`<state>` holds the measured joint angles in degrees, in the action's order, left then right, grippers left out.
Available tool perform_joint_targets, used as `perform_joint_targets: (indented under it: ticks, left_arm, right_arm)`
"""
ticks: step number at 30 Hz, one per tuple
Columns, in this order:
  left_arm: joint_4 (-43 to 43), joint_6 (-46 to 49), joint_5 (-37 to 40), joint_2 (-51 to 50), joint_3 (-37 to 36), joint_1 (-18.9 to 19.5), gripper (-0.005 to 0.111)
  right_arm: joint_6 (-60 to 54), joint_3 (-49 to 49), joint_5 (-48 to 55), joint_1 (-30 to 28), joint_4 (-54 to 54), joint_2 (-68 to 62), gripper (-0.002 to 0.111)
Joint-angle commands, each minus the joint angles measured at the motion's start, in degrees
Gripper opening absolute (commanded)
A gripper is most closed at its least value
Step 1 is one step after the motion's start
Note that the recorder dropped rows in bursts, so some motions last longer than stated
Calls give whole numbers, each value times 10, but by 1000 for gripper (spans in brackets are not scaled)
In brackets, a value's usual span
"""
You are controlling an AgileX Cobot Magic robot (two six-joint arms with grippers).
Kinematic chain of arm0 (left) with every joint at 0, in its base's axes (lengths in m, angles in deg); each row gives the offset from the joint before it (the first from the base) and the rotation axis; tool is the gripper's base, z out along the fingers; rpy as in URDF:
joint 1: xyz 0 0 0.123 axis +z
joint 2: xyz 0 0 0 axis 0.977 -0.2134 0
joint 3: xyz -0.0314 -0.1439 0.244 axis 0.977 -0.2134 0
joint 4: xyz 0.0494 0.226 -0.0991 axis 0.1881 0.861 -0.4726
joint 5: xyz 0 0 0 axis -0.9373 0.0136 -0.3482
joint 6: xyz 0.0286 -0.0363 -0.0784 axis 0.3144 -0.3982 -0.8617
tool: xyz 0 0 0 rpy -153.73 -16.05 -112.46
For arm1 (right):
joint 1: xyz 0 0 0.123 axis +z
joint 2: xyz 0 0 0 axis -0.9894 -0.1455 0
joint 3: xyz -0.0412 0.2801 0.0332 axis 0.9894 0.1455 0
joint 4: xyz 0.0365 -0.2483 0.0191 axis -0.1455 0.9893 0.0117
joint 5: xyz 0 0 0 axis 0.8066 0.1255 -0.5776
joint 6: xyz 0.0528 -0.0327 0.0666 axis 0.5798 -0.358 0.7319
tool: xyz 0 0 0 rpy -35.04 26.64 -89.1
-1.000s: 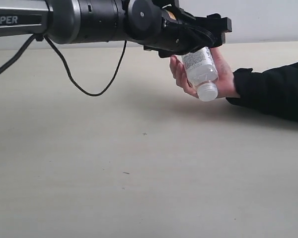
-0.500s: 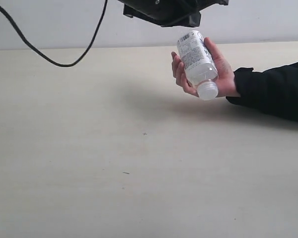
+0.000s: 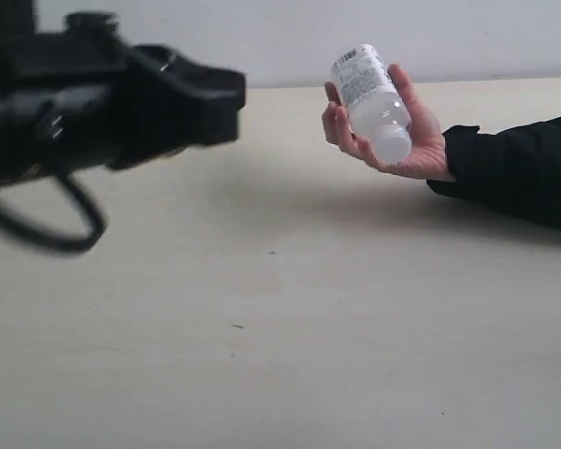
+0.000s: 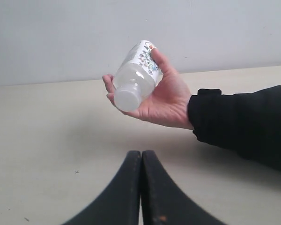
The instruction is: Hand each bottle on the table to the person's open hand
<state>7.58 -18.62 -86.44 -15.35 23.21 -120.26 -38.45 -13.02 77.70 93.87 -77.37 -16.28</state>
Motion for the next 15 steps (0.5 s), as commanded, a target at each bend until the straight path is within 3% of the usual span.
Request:
perform_joint_targets:
  ticks: [1, 4, 15]
  left_arm:
    - [-18, -2, -83, 137, -136, -43, 1]
    - [-19, -2, -95, 219, -200, -61, 1]
    - [-9, -8, -125, 472, -382, -62, 1]
  right_arm:
    - [-4, 2, -4, -2, 0, 3, 0]
    - [-4, 2, -4, -2, 0, 3, 0]
    - [-4, 2, -4, -2, 0, 3, 0]
